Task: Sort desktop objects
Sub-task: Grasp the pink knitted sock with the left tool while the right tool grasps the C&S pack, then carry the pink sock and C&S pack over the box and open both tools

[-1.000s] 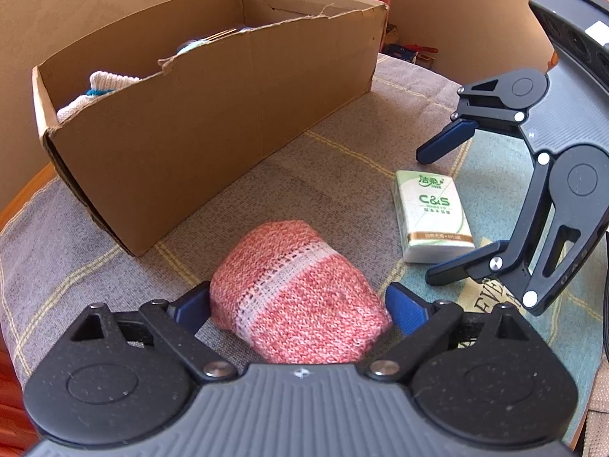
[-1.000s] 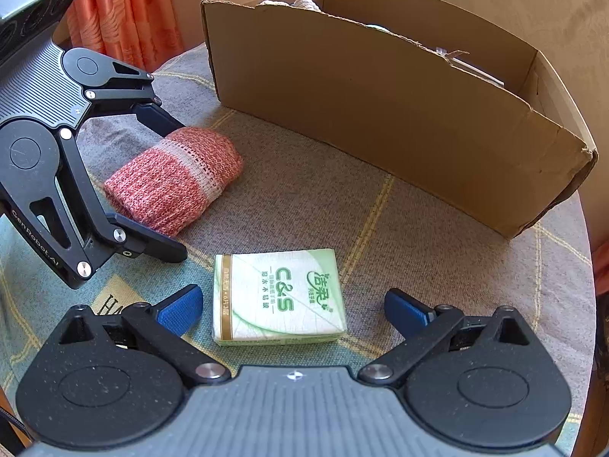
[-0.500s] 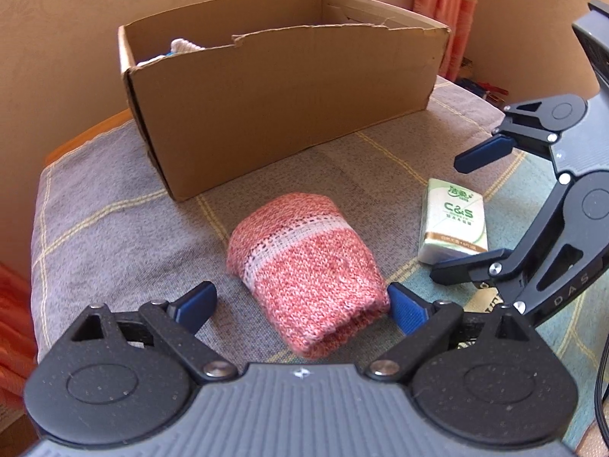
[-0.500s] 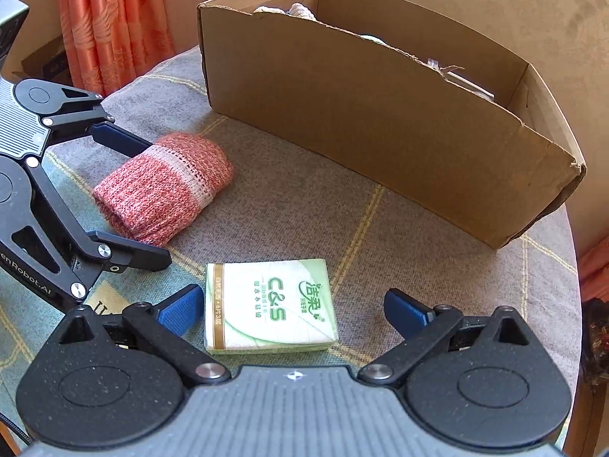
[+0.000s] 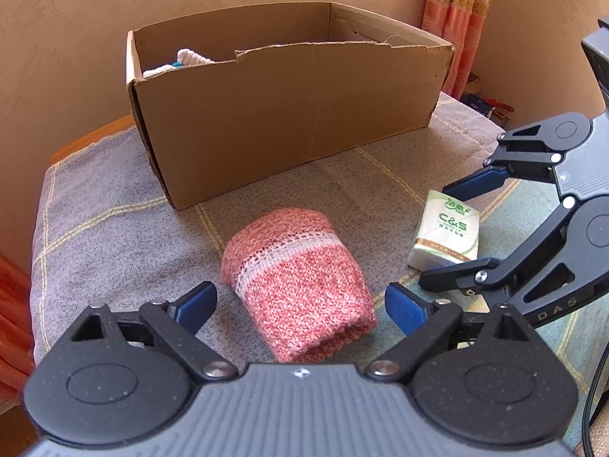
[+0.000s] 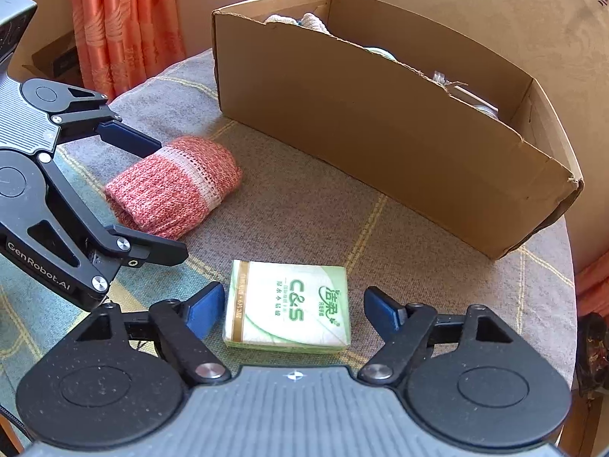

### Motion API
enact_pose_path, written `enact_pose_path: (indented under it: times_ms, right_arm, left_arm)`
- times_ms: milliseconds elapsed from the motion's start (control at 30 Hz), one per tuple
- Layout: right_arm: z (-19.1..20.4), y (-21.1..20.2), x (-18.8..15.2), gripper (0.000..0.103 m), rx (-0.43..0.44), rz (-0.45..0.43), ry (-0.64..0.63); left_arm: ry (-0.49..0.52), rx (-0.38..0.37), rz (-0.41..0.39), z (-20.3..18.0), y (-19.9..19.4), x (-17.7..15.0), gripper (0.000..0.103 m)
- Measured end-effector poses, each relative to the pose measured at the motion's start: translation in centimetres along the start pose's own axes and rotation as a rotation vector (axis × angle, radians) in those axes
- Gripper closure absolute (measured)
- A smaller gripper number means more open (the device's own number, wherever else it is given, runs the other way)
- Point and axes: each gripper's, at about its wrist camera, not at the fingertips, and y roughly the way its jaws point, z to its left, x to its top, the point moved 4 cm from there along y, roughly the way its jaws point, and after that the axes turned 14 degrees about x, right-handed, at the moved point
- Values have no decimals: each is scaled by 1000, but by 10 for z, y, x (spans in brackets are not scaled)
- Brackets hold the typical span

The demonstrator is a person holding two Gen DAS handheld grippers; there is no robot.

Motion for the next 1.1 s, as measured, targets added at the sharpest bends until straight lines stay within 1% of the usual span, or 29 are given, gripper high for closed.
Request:
enact_pose_path:
  times_ms: [67, 133, 233, 533, 633, 700, 767, 833, 867, 967, 1100]
  right_arm:
    - [1, -1, 1, 31, 10, 2, 7]
    - [0, -2, 1, 34, -5, 7, 6]
    - [-3, -5, -3, 34, -33, 10, 0]
    - [-11, -13, -14, 34, -30, -2, 32]
    - [-11, -14, -16, 34, -21, -8, 33]
    - [-12, -14, -17, 34, -13, -13, 32]
    - [-14, -14, -18, 34, -5, -19, 31]
    - [-16, -15, -19, 34, 2, -24, 34]
    - [-16, -15, -19, 34, 5, -26, 36]
    - [-18, -17, -19, 34, 12, -31, 35]
    - [-20, -19, -18, 34, 16, -36, 31]
  left_arm:
    - [-15, 5, 5, 3, -1, 0, 8]
    - [-23, 13, 9, -3, -1, 0, 8]
    - [-45, 31, 13, -6, 0, 2, 9]
    - [-131, 115, 39, -17, 0, 13, 14]
    - [-170, 161, 57, -19, 3, 14, 19]
    - [-193, 189, 75, -19, 8, 12, 26]
    - [-209, 210, 93, -18, 10, 10, 30]
    - [-228, 216, 94, -17, 11, 11, 31]
    - [-229, 223, 94, -17, 10, 11, 34]
    - [-237, 219, 96, -15, 10, 13, 36]
    - [-215, 215, 89, -15, 8, 13, 39]
